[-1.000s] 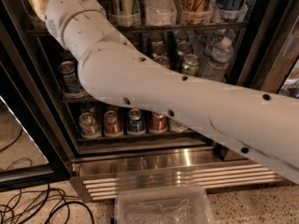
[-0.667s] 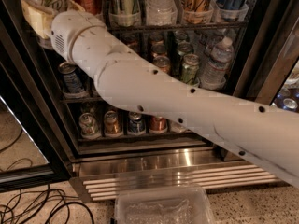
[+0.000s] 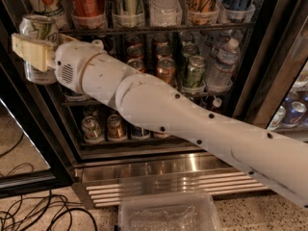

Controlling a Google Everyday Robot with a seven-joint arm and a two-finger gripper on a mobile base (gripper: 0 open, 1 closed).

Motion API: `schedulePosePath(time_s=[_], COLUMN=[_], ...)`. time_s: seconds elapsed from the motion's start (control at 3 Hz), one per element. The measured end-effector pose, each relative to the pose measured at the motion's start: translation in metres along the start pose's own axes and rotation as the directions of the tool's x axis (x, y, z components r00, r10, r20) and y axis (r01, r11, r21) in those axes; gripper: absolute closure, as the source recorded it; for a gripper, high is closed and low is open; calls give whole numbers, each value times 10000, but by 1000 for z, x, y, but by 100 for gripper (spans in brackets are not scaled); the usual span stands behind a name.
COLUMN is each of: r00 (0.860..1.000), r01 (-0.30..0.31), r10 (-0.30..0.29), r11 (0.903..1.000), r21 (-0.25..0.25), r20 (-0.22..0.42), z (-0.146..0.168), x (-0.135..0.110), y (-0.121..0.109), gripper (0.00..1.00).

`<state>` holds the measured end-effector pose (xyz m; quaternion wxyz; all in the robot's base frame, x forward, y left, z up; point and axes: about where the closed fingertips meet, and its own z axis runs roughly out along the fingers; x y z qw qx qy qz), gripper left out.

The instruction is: Pick 7up can from top shelf of fridge

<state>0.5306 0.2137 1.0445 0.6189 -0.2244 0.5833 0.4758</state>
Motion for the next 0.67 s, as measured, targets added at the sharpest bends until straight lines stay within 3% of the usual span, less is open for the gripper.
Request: schedulePosePath(time_s=[0.67], r00=[9993], r01=[-175], r10=[163], r11=[9993], r21=[-344], r20=[-349], z=[-13], x=[4], y=[12], gripper=[100])
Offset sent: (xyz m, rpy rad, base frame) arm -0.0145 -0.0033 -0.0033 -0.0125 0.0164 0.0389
